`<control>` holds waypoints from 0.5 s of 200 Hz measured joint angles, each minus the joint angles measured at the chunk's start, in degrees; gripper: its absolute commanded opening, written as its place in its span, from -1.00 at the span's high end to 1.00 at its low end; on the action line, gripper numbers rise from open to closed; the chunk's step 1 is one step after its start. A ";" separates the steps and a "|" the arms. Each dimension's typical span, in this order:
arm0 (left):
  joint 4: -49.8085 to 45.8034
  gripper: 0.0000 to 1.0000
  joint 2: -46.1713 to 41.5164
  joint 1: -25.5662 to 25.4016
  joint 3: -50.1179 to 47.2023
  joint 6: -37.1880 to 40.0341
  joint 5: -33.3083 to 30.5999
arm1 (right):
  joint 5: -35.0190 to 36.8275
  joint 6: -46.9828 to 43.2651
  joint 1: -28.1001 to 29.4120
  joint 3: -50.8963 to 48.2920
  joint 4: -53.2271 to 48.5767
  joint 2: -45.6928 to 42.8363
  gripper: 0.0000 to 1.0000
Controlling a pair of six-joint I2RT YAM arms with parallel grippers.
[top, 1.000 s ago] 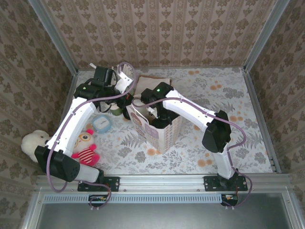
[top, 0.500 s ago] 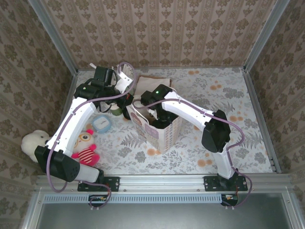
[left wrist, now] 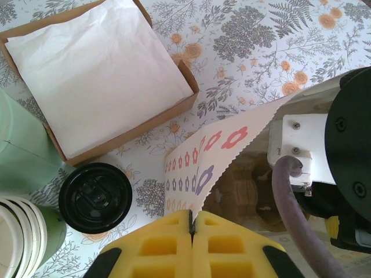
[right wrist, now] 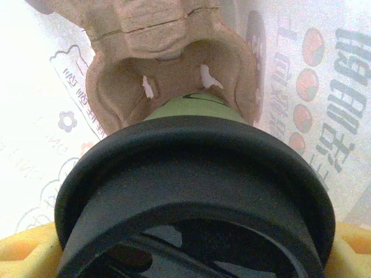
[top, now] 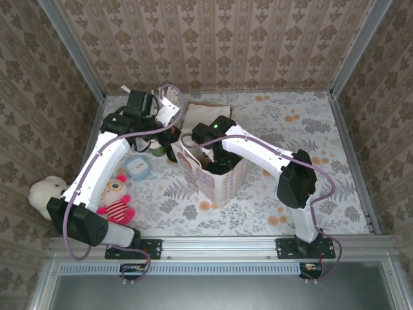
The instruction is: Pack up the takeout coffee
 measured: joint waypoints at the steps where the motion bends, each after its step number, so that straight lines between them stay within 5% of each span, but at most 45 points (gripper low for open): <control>1: 0.00 1.00 0.00 0.00 0.00 0.02 0.00 | 0.00 0.00 0.00 -0.02 0.04 -0.02 0.15; 100: 0.44 1.00 0.00 0.04 -0.11 0.02 0.15 | -0.76 0.02 0.00 -1.81 4.48 -1.70 0.18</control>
